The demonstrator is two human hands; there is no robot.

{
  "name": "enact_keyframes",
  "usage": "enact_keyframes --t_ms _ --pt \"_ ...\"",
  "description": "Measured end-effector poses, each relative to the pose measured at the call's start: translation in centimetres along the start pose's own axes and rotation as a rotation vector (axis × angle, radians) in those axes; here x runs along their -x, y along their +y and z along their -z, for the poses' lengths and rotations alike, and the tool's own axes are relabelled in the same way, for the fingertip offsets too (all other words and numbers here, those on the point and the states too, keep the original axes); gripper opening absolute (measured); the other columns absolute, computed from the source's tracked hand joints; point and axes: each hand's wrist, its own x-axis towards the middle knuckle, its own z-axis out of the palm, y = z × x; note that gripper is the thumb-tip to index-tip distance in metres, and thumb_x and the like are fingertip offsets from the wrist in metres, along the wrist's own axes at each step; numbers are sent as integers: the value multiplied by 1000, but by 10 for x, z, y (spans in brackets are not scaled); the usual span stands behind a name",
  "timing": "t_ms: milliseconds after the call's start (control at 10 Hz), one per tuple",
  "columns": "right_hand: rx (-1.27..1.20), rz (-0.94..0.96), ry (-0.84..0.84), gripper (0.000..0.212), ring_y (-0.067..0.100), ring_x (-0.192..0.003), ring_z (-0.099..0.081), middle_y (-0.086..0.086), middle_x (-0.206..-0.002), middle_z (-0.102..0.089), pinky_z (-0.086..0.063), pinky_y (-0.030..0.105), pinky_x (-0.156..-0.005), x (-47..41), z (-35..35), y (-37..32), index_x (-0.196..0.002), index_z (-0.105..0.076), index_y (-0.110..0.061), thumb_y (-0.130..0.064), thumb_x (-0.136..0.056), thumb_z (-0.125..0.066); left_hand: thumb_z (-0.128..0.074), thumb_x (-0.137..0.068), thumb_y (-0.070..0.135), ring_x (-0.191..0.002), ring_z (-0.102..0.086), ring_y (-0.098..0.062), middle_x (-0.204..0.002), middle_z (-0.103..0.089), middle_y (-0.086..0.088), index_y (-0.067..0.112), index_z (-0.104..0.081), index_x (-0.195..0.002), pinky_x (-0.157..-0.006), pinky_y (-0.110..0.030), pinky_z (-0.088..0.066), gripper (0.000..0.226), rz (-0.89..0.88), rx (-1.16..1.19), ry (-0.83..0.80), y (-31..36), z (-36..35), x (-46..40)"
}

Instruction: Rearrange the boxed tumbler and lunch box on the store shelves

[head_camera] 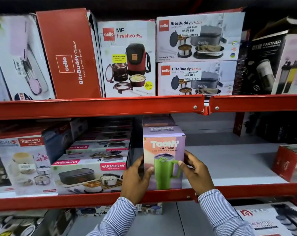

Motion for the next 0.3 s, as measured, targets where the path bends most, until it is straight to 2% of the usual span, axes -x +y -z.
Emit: enact_keyframes --t_ms 100,200,300 --pt "19 -16 -11 47 13 -114 -66 -4 -127 -67 -54 8 -79 -2 0 -2 -141 -49 -24 -21 -95 -60 -64 -89 47 -97 -72 -5 -109 -78 8 26 -56 -137 -92 -31 -60 53 2 -21 8 -1 0 -3" --pt "9 -29 1 48 17 -120 -64 -3 -131 -66 -56 13 -85 0 0 -4 -140 -50 -27 -23 -93 -62 -60 -84 60 -101 -73 -8 -112 -78 8 28 -51 -142 -94 -37 -60 67 13 -47 -8 -3 2 -4" --pt "77 26 189 50 23 -122 -61 3 -136 -63 -54 29 -93 14 3 -14 -138 -51 -29 -23 -90 -67 -60 -79 66 -103 -73 -12 -123 -75 0 21 -46 -148 -92 -29 -61 84 -35 -51 82 -2 8 -1"
